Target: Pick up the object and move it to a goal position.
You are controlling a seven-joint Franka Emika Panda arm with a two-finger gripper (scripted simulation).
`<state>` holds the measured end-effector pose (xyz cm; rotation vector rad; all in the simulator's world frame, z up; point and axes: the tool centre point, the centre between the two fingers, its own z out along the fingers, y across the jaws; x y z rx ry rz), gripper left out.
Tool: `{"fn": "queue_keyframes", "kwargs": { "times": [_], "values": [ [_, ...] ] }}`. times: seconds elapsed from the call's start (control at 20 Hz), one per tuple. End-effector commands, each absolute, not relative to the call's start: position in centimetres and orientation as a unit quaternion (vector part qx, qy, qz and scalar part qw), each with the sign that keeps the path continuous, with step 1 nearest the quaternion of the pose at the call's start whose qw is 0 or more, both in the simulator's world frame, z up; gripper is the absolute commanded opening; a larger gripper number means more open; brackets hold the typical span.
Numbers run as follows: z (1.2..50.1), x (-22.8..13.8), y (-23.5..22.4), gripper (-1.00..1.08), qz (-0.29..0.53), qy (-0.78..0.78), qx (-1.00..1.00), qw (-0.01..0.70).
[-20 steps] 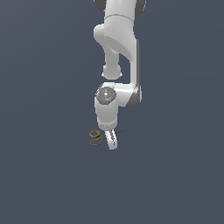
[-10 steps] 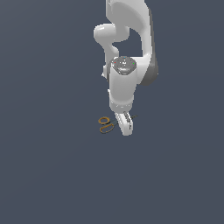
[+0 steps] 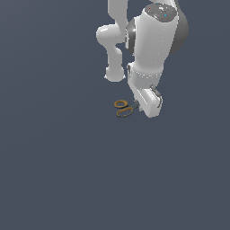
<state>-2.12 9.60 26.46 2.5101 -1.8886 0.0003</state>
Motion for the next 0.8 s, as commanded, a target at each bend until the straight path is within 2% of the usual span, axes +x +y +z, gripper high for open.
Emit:
{"fn": "queue_keyframes", "kwargs": {
  "times": [0.0, 0.75],
  "values": [
    [29.3, -2.7, 11.1, -1.0, 0.001, -0.602, 0.799, 0.001],
    [43.7, -5.2, 19.4, -1.0, 0.001, -0.601, 0.8, 0.0]
  ]
}}
